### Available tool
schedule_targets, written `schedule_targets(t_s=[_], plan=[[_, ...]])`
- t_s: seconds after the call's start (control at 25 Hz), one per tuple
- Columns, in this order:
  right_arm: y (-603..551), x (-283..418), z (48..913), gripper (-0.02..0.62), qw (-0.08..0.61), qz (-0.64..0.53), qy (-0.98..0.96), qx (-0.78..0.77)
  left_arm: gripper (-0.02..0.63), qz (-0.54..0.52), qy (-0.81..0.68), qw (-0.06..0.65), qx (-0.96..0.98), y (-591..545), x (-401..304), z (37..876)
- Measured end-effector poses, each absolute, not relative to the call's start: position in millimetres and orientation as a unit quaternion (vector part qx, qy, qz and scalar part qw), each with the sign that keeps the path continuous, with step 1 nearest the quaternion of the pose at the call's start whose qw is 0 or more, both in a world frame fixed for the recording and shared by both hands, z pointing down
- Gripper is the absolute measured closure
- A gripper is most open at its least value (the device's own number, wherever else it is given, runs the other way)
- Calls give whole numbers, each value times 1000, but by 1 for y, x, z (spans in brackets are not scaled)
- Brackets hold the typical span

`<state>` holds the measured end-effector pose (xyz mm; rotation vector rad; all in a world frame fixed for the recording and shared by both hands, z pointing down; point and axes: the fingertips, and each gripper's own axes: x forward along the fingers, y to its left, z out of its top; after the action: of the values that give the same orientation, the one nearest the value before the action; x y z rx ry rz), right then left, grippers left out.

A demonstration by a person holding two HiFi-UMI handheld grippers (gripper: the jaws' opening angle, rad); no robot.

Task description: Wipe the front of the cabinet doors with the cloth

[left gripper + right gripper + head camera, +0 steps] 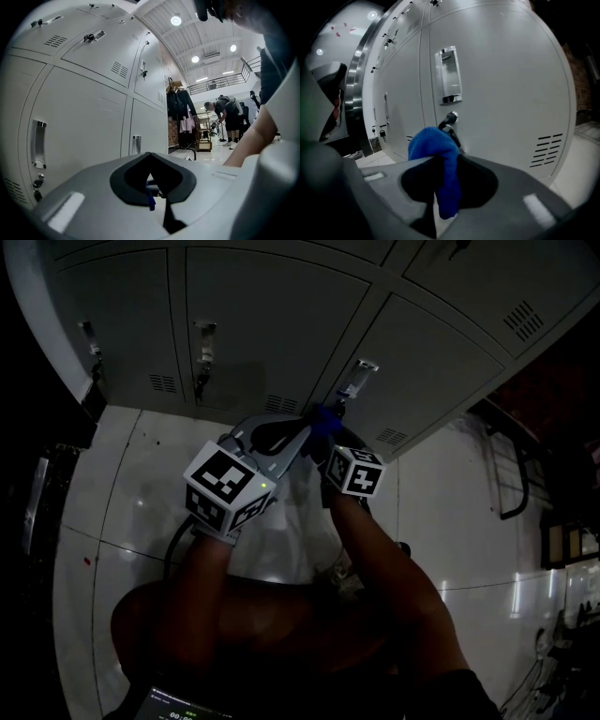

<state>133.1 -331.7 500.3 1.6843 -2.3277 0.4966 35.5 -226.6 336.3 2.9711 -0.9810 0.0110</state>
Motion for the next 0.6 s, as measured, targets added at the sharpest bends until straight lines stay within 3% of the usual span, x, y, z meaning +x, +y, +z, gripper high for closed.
schedule_targets(t_s=[0.6], plan=[[-330, 276, 494, 518, 133, 168, -730, 649, 606, 20, -310, 4, 951, -224, 39, 344]])
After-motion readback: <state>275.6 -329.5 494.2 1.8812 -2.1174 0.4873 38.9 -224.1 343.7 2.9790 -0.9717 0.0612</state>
